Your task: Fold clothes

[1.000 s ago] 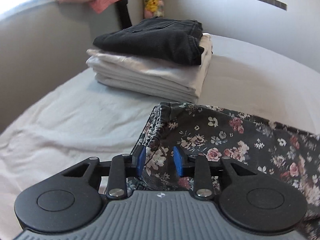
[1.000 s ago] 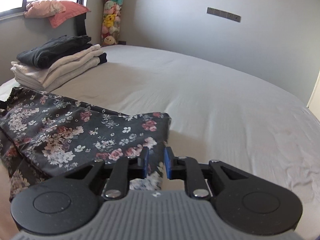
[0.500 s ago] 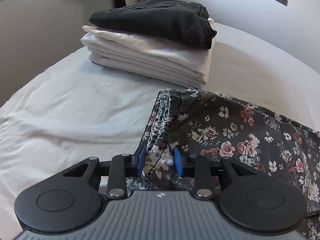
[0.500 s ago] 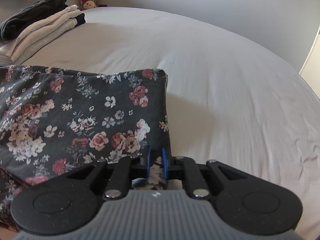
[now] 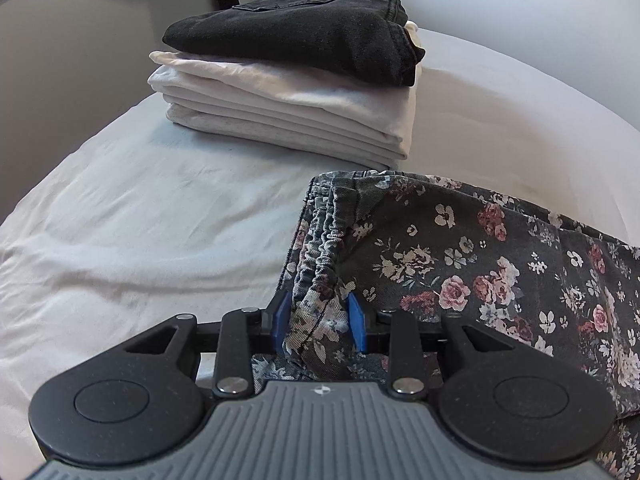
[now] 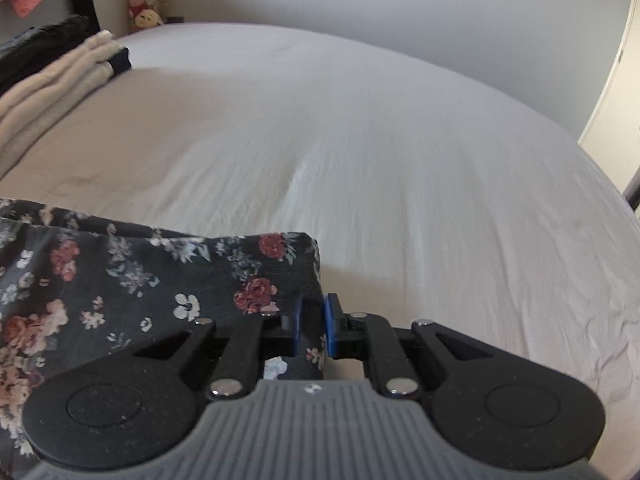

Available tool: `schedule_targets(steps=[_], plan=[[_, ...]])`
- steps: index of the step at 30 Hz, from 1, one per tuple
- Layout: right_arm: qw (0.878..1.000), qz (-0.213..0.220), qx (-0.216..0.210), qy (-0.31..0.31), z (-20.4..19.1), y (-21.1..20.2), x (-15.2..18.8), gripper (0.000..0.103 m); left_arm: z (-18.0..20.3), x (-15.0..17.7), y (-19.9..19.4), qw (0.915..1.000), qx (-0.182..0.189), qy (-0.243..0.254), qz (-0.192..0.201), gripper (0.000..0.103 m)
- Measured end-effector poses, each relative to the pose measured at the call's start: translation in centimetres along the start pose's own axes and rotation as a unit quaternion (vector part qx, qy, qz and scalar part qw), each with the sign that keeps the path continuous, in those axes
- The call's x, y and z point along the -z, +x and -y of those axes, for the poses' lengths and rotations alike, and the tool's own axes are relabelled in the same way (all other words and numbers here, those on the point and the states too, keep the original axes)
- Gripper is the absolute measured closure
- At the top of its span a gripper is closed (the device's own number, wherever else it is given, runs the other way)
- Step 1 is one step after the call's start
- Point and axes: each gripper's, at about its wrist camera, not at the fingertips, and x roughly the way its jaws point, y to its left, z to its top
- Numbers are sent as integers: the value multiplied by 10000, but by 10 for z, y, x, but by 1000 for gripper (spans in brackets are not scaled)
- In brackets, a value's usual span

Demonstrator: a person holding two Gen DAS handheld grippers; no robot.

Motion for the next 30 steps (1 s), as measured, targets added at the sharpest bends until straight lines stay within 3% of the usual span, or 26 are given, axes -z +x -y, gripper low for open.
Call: schedule_targets(steps=[7, 12, 19, 25, 30], plan=[[9982, -239, -154, 530, 11, 9, -3, 90, -2, -1, 1, 10000, 57, -37, -34, 66], [9968, 59, -286, 749, 19, -23, -5, 90, -2, -2, 0, 10000, 28, -11, -56, 65], [9968, 173, -337, 707, 23, -70, 34, 90, 0, -3, -1, 9999, -27, 50, -84, 65], [9963, -257, -315, 757, 23, -57, 72, 88, 1, -2, -1, 9999, -78, 123, -65, 65], [9973, -247, -240, 642, 19, -55, 72, 87, 0, -1, -2, 9999, -61, 121, -38, 64]])
